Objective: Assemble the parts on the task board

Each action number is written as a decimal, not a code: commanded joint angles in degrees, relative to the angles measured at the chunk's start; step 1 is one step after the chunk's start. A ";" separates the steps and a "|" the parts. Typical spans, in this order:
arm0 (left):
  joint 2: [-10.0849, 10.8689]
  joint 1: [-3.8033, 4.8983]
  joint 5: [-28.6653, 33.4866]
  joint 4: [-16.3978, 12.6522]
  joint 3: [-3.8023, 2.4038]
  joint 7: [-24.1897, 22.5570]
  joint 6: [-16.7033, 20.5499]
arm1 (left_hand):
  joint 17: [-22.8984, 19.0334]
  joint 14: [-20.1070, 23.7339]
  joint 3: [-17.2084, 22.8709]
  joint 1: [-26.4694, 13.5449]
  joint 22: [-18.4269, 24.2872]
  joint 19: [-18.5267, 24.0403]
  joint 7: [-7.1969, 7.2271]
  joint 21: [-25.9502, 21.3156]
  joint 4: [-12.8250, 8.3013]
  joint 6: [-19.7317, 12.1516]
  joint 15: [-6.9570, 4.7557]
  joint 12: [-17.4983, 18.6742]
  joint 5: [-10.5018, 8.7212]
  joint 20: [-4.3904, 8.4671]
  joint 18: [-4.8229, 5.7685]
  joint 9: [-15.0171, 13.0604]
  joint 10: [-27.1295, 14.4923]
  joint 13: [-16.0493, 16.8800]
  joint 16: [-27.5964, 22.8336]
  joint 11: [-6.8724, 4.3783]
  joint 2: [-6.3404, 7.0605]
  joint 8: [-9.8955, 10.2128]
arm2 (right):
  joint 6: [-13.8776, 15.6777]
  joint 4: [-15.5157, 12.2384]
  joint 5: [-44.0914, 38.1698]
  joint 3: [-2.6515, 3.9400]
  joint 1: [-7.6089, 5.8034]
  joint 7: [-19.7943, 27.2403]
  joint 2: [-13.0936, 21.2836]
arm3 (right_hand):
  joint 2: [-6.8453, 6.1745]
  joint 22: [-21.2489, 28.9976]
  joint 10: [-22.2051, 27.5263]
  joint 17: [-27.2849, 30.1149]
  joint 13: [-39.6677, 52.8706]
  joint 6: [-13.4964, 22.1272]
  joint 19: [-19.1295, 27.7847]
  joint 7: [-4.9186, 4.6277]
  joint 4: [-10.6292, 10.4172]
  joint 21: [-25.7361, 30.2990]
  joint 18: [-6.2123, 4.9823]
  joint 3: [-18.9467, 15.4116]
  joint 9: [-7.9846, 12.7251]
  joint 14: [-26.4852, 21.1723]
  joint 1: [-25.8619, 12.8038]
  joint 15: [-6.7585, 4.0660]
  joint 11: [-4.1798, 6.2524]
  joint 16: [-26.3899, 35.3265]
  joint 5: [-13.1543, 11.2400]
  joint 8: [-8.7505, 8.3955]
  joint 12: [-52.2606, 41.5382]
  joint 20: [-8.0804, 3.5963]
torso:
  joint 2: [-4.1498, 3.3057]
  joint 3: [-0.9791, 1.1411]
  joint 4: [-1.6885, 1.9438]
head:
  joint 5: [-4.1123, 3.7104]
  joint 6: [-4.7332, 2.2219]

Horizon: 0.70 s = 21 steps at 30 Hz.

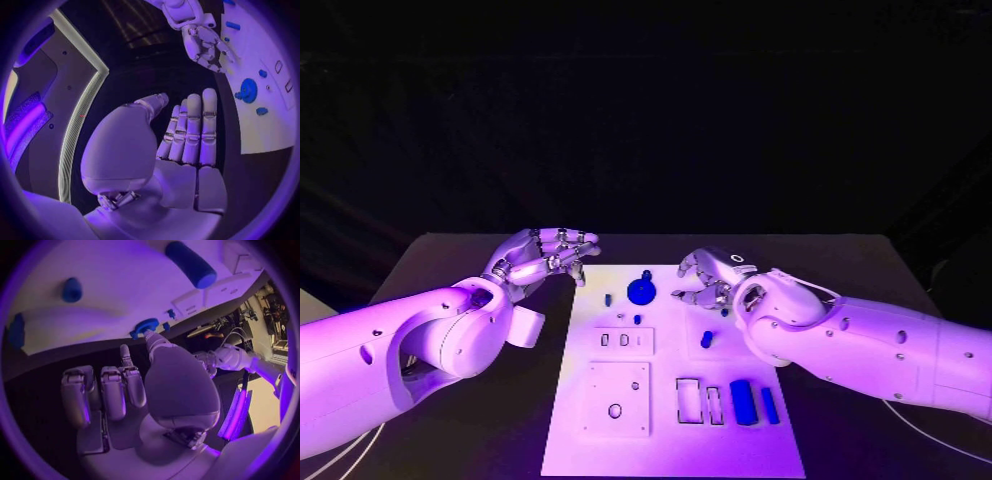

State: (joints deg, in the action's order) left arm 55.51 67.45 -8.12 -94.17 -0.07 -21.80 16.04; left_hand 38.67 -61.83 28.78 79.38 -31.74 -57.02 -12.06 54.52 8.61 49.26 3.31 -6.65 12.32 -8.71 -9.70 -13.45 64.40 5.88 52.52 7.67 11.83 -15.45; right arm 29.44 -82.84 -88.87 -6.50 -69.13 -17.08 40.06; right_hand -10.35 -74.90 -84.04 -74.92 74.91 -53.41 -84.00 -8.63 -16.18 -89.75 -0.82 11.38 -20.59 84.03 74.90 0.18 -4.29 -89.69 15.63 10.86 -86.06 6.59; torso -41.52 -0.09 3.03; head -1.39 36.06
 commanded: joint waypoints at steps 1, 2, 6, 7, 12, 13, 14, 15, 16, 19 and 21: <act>-0.01 0.10 -0.04 -0.02 -0.04 -0.48 -0.68 | -0.05 0.40 0.36 -0.08 -0.09 0.41 0.08 0.39 -0.01 -0.41 0.04 -0.02 -0.27 0.04 -0.84 -0.09 -0.32 0.05 0.26 0.12 -0.27 -0.02 | 2.19 -2.26 10.91 0.21 -1.28 11.22 3.95 | -0.48 -15.10 -1.83 -14.30 10.77 0.58 -6.00 -0.34 0.14 -0.25 0.82 1.04 0.17 5.79 2.10 -0.01 0.05 -0.01 -1.33 -0.51 1.09 -0.30 | 0.19 0.09 -0.46 | -0.07 -0.22; 0.02 0.10 -0.04 -0.02 -0.04 -0.48 -0.68 | -0.05 0.40 0.36 -0.08 -0.09 0.41 0.08 0.39 -0.01 -0.41 0.04 -0.02 -0.27 0.04 -0.84 -0.09 -0.32 0.05 0.26 0.12 -0.27 -0.02 | 1.05 -2.85 12.71 0.24 -1.63 13.48 5.42 | -0.72 -15.10 -1.27 -14.27 10.24 0.84 -6.00 -0.46 0.21 -0.25 0.82 1.34 0.23 5.78 2.90 0.09 -0.05 0.00 -1.72 -0.71 1.75 -0.22 | 0.22 0.10 -0.55 | -0.08 -0.23; 0.05 0.09 -0.04 -0.05 -0.04 -0.49 -0.73 | -0.07 0.42 0.39 -0.09 -0.12 0.45 0.08 0.43 -0.03 -0.43 0.05 -0.01 -0.27 0.03 -0.84 -0.10 -0.35 0.05 0.27 0.13 -0.27 -0.02 | -2.17 -4.52 16.79 0.29 -2.37 19.19 10.39 | -2.25 -15.10 -0.50 -14.64 9.58 1.23 -6.00 -0.45 0.46 -0.25 0.82 1.46 0.32 5.86 5.25 0.10 -0.10 -0.14 -2.29 -1.09 2.63 -0.14 | 0.33 0.23 -1.09 | -0.34 -0.28; 0.03 0.09 -0.04 -0.05 -0.04 -0.50 -0.76 | -0.07 0.42 0.39 -0.09 -0.12 0.45 0.08 0.43 -0.03 -0.43 0.05 -0.01 -0.27 0.03 -0.84 -0.10 -0.35 0.05 0.27 0.13 -0.27 -0.02 | -2.84 -4.73 17.36 0.29 -2.47 20.12 11.46 | -2.43 -15.10 -0.43 -14.74 9.53 1.27 -6.00 -0.39 0.52 -0.25 0.82 1.54 0.33 5.88 5.85 0.06 -0.06 -0.18 -2.32 -1.14 2.71 -0.16 | 0.33 0.29 -1.18 | -0.35 -0.35; -0.13 0.08 -0.04 0.04 -0.03 -0.49 -0.93 | -0.08 0.44 0.41 -0.08 -0.14 0.48 0.09 0.46 -0.06 -0.43 0.05 -0.01 -0.27 0.03 -0.84 -0.10 -0.35 0.05 0.27 0.12 -0.26 -0.02 | -5.22 -4.48 18.52 0.18 -2.57 22.43 15.08 | -3.11 -15.10 -0.11 -14.93 9.24 1.34 -6.00 -0.24 0.89 -0.25 0.82 1.93 0.35 5.93 8.40 -0.15 0.08 -0.25 -2.27 -1.31 3.10 -0.33 | 0.42 0.55 -1.51 | -0.56 -0.35; -0.18 0.07 -0.04 0.06 -0.03 -0.49 -0.97 | -0.08 0.44 0.41 -0.08 -0.14 0.48 0.09 0.46 -0.06 -0.43 0.05 -0.01 -0.27 0.03 -0.84 -0.10 -0.35 0.05 0.27 0.12 -0.26 -0.02 | -5.55 -4.27 18.48 0.15 -2.53 22.71 15.67 | -3.15 -15.10 -0.11 -14.93 9.24 1.34 -6.00 -0.22 0.93 -0.25 0.82 1.99 0.35 5.93 8.64 -0.17 0.09 -0.25 -2.24 -1.33 3.10 -0.34 | 0.45 0.60 -1.57 | -0.68 -0.31; -0.22 0.07 -0.04 0.08 -0.03 -0.49 -1.01 | -0.08 0.44 0.41 -0.08 -0.14 0.48 0.09 0.46 -0.06 -0.43 0.05 -0.01 -0.27 0.03 -0.84 -0.10 -0.35 0.05 0.27 0.12 -0.26 -0.02 | -5.87 -4.03 18.42 0.11 -2.46 22.96 16.17 | -3.26 -15.10 -0.05 -14.95 9.19 1.37 -6.00 -0.21 0.98 -0.25 0.82 2.04 0.36 5.93 8.97 -0.19 0.11 -0.26 -2.24 -1.36 3.18 -0.36 | 0.48 0.60 -1.63 | -0.72 -0.27; -0.24 0.07 -0.04 0.09 -0.03 -0.49 -1.03 | -0.08 0.44 0.41 -0.08 -0.14 0.48 0.09 0.46 -0.06 -0.43 0.05 -0.01 -0.27 0.03 -0.84 -0.10 -0.35 0.05 0.27 0.12 -0.26 -0.02 | -5.98 -3.93 18.39 0.10 -2.42 23.04 16.35 | -3.32 -15.10 -0.05 -14.95 9.19 1.38 -6.00 -0.19 1.00 -0.25 0.82 2.05 0.36 5.94 9.08 -0.19 0.12 -0.26 -2.24 -1.38 3.18 -0.37 | 0.50 0.64 -1.68 | -0.77 -0.22; -0.28 0.07 -0.04 0.13 -0.03 -0.50 -1.06 | -0.08 0.44 0.41 -0.08 -0.14 0.48 0.09 0.46 -0.06 -0.43 0.05 -0.01 -0.27 0.03 -0.84 -0.10 -0.35 0.05 0.27 0.12 -0.26 -0.02 | -6.24 -3.66 18.34 0.07 -2.29 23.22 16.74 | -3.39 -15.10 -0.02 -14.95 9.16 1.39 -6.00 -0.17 1.01 -0.25 0.82 2.05 0.36 5.94 9.20 -0.20 0.13 -0.26 -2.25 -1.39 3.22 -0.38 | 0.51 0.68 -1.69 | -0.84 -0.16; -0.36 0.06 -0.04 0.24 -0.02 -0.49 -1.12 | -0.08 0.44 0.41 -0.08 -0.14 0.48 0.09 0.46 -0.06 -0.43 0.05 -0.01 -0.27 0.03 -0.84 -0.10 -0.35 0.05 0.27 0.12 -0.26 -0.02 | -6.79 -2.90 17.92 0.01 -1.81 23.52 17.46 | -3.60 -15.10 0.14 -14.95 9.00 1.52 -6.00 -0.15 1.04 -0.25 0.82 2.05 0.39 5.93 9.57 -0.24 0.16 -0.26 -2.26 -1.49 3.42 -0.41 | 0.48 0.83 -1.79 | -1.09 -0.07; -0.40 0.05 -0.04 0.34 -0.02 -0.48 -1.15 | -0.08 0.44 0.41 -0.08 -0.14 0.48 0.09 0.46 -0.06 -0.43 0.05 -0.01 -0.27 0.03 -0.84 -0.10 -0.35 0.05 0.27 0.12 -0.26 -0.02 | -6.99 -2.38 17.68 -0.02 -1.37 23.61 17.64 | -3.64 -15.10 0.11 -14.99 9.03 1.55 -6.00 -0.14 1.06 -0.25 0.82 2.07 0.40 5.94 9.71 -0.25 0.17 -0.27 -2.25 -1.52 3.39 -0.42 | 0.44 0.92 -1.84 | -1.11 -0.13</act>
State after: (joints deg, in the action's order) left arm 55.24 67.45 -8.12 -93.81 -0.05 -21.82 15.96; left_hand 38.68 -61.83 28.78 79.38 -31.82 -57.02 -12.06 54.75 8.61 49.26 3.32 -6.65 12.32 -8.71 -9.70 -13.49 64.40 5.87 52.52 7.68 11.83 -15.45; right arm 25.06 -85.39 -71.67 -6.49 -70.71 3.83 57.65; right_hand -13.96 -74.94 -84.04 -74.90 74.91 -52.32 -84.00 -8.66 -15.17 -89.75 -0.82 13.07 -20.25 84.03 84.08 0.18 -4.30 -89.69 13.51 9.52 -82.96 6.59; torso -41.06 0.66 1.35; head -2.41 35.92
